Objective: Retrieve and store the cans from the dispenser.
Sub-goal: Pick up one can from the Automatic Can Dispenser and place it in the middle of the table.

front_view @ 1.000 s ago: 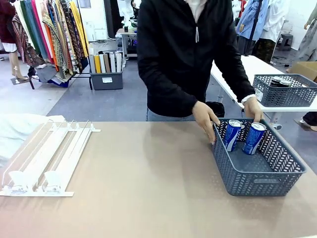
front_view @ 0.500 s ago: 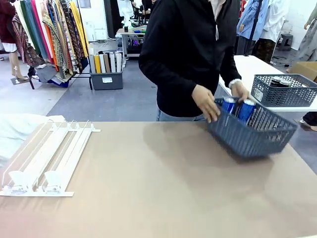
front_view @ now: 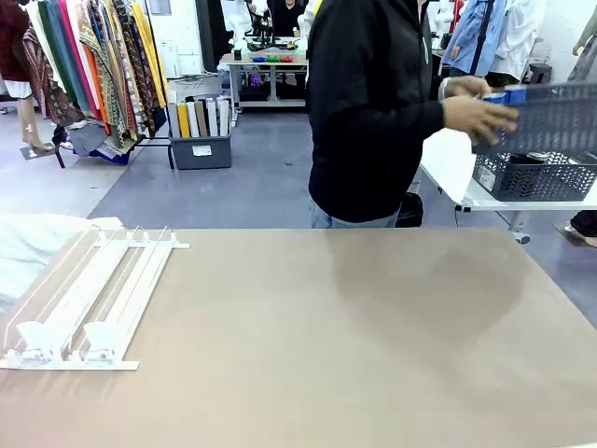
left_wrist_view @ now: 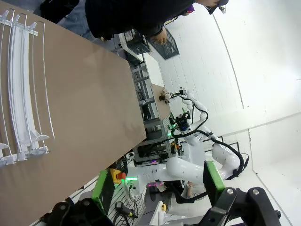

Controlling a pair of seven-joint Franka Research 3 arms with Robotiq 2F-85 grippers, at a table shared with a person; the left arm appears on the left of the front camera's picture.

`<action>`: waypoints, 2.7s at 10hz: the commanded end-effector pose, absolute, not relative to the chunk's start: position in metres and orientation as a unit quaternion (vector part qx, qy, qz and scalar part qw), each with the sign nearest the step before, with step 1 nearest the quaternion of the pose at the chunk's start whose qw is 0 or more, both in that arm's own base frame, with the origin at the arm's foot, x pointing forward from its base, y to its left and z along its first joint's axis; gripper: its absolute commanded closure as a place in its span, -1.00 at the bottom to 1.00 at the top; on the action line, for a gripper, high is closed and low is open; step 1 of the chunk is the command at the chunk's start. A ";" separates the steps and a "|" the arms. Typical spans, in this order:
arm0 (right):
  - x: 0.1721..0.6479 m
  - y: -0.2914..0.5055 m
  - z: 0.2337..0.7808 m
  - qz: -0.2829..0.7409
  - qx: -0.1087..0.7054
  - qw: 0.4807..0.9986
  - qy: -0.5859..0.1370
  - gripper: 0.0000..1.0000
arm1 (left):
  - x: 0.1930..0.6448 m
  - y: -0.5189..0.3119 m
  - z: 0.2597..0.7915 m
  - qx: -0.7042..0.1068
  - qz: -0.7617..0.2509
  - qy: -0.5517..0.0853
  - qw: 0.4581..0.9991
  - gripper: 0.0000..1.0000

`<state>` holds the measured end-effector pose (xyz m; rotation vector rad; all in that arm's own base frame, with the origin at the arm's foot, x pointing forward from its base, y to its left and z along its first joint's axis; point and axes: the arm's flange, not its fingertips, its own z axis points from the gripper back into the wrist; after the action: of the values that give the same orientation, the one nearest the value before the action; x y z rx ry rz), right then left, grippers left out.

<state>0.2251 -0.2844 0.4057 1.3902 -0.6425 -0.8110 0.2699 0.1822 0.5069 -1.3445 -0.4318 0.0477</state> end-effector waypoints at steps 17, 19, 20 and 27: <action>0.224 -0.283 0.410 -0.356 0.613 0.647 -0.281 -1.00 | 0.271 0.181 0.508 -0.624 0.021 -0.204 0.754 -1.00; 0.224 -0.283 0.410 -0.356 0.613 0.647 -0.281 -1.00 | 0.271 0.181 0.508 -0.624 0.021 -0.204 0.754 -1.00; 0.224 -0.283 0.410 -0.356 0.613 0.647 -0.281 -1.00 | 0.271 0.181 0.508 -0.624 0.021 -0.204 0.754 -1.00; 0.224 -0.283 0.410 -0.356 0.613 0.647 -0.281 -1.00 | 0.271 0.181 0.508 -0.624 0.021 -0.204 0.754 -1.00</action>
<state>0.2251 -0.2844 0.4057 1.3902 -0.6425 -0.8110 0.2698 0.1821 0.5069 -1.3453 -0.4313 0.0474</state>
